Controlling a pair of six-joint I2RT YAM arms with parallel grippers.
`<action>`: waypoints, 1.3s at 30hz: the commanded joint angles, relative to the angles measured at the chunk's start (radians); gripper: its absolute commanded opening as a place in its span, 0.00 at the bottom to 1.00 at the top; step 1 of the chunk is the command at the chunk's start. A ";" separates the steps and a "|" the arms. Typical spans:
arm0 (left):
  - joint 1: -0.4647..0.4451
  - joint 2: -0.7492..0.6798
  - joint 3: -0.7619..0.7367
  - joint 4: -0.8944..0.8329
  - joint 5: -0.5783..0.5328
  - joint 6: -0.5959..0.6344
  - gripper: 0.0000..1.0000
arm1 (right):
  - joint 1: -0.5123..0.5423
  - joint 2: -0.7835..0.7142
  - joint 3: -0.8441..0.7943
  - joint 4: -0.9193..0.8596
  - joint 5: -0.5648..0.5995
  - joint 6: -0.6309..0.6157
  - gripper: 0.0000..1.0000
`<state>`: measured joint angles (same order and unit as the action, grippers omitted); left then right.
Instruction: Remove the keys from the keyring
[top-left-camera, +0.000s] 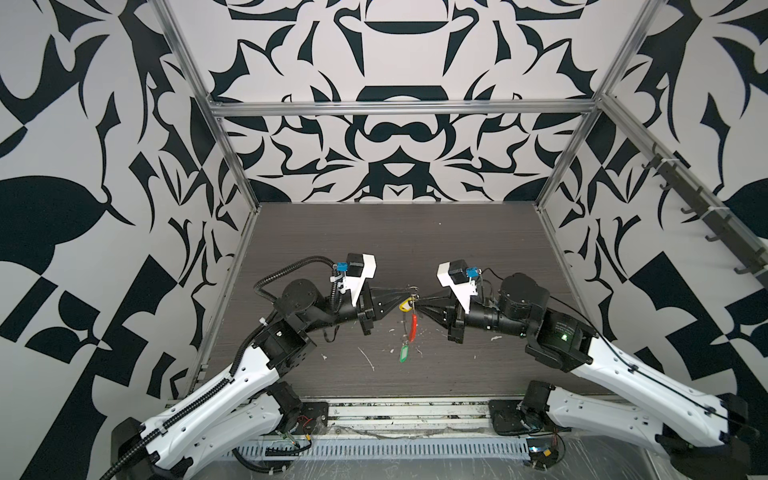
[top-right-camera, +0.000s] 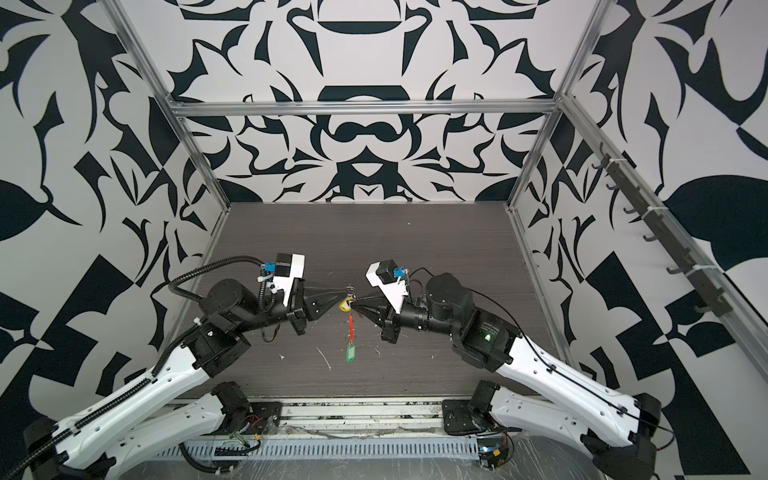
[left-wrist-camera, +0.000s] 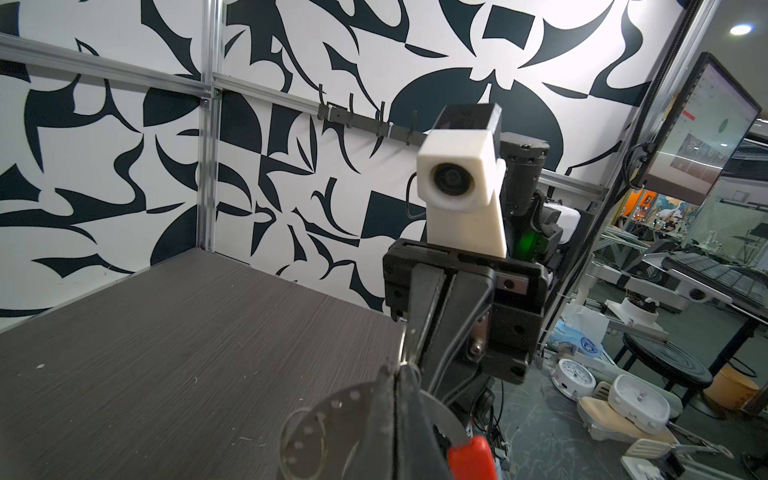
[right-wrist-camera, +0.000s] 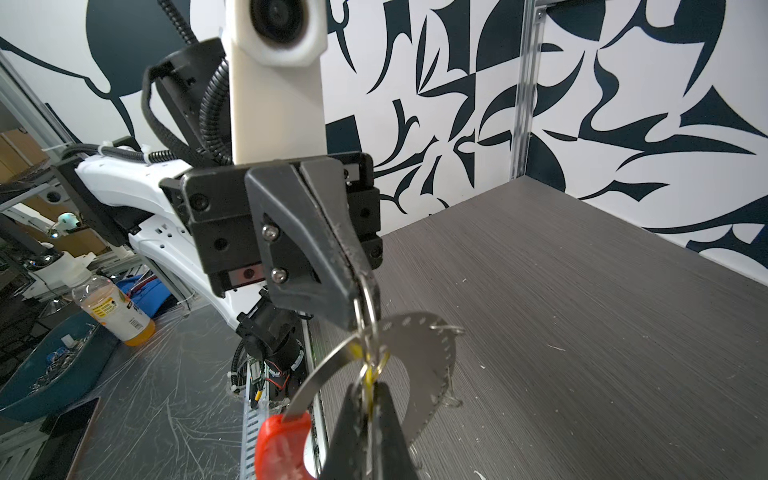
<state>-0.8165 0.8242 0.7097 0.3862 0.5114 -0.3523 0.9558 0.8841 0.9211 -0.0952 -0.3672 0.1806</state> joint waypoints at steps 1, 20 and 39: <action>0.000 -0.007 -0.013 0.088 -0.028 -0.026 0.00 | 0.017 0.016 0.005 0.047 -0.011 0.003 0.00; 0.000 -0.013 -0.023 0.080 -0.008 -0.026 0.00 | 0.063 0.081 0.030 0.040 0.066 0.003 0.00; 0.000 -0.031 -0.035 0.087 -0.024 -0.031 0.00 | 0.063 -0.141 -0.016 0.050 0.147 0.038 0.36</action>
<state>-0.8146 0.8097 0.6819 0.4282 0.4908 -0.3851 1.0153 0.7742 0.9146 -0.1287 -0.2638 0.1959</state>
